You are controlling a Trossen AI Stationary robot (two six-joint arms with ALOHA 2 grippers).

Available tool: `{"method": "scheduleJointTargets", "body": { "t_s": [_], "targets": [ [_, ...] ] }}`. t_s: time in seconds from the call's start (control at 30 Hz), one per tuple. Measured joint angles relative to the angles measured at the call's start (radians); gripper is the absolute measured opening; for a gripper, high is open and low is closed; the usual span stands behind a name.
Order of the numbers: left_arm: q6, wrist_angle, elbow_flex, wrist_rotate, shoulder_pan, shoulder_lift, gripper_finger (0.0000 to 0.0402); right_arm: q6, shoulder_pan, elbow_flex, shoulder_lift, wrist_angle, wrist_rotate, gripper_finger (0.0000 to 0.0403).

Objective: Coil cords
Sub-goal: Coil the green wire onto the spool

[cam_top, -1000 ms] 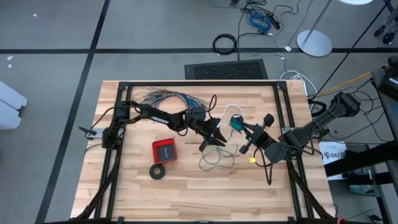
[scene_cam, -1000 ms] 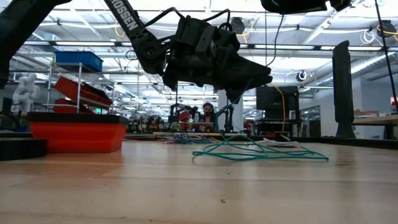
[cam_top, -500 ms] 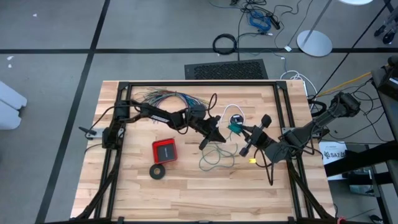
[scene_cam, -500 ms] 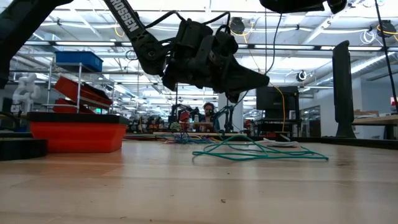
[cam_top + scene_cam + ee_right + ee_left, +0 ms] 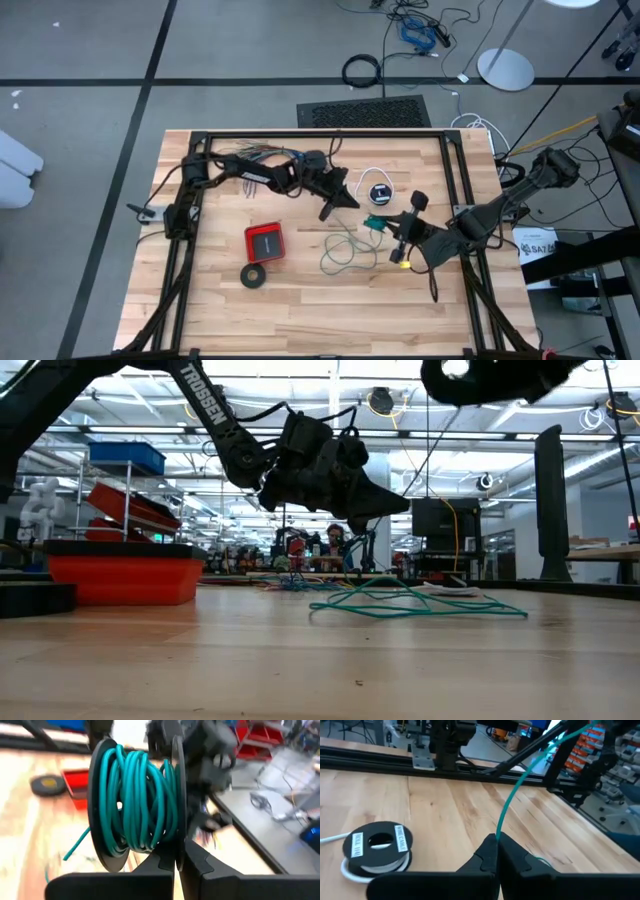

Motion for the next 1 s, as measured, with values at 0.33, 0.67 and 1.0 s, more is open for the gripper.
{"method": "scheduleJointTargets", "body": {
  "t_s": [0.33, 0.67, 1.0],
  "targets": [
    [-0.058, -0.002, 0.000, 0.076, 0.075, 0.000, 0.0002, 0.213, -0.004, 0.000, -0.035, -0.288, -0.048, 0.0000],
    [-0.113, -0.012, 0.074, 0.100, 0.087, 0.000, 0.0002, 0.252, -0.085, 0.000, -0.035, -0.433, -0.160, 0.0000],
    [-0.105, -0.167, 0.199, 0.105, 0.065, 0.000, 0.0002, 0.255, -0.181, 0.000, -0.035, -0.518, -0.122, 0.0000]
  ]
}}
